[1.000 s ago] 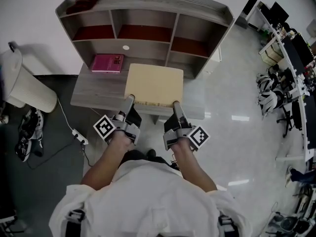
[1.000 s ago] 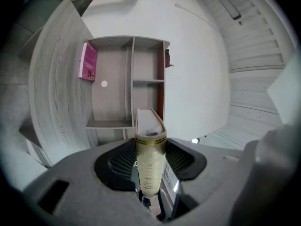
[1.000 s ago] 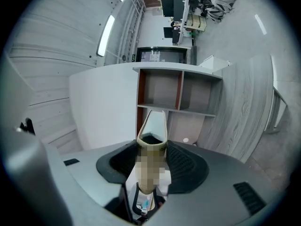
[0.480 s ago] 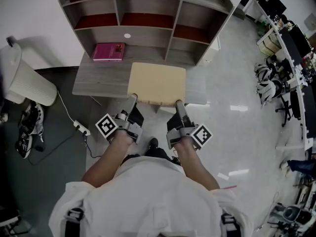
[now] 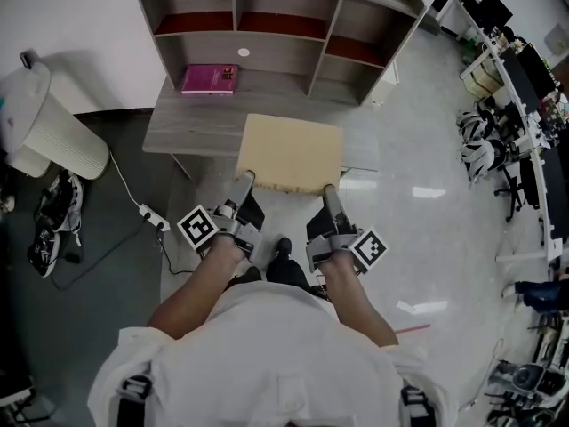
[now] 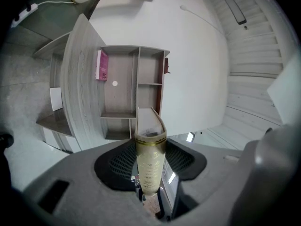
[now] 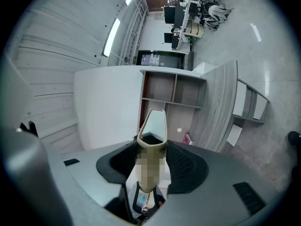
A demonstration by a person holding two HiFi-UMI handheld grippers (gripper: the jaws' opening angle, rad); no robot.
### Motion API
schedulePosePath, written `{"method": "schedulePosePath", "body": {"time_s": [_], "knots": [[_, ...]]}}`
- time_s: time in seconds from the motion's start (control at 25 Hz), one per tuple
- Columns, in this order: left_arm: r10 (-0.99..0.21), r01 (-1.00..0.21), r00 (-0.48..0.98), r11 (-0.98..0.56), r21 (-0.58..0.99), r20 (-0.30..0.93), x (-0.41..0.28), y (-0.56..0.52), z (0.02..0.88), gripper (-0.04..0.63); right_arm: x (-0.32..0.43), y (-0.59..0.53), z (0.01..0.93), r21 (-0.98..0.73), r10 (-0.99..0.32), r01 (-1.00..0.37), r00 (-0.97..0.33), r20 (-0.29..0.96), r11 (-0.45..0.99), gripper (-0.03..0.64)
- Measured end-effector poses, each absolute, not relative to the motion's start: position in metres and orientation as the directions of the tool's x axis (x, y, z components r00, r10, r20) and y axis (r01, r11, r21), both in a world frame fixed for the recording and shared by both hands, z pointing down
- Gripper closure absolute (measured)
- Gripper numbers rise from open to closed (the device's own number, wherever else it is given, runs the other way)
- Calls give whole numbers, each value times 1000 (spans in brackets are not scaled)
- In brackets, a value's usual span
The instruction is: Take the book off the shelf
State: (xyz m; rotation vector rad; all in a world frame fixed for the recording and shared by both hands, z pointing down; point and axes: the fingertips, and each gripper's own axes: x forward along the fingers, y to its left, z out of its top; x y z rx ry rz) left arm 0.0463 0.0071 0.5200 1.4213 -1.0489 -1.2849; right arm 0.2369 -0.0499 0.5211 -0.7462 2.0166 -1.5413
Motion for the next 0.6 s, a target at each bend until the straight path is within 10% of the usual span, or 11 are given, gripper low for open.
{"method": "schedulePosePath", "body": {"time_s": [0.6], "knots": [[-973,15,95,-208,978,-208,46,61,527,393,236,2,522,-966,-682,-139,-730,-48,216,426]]}}
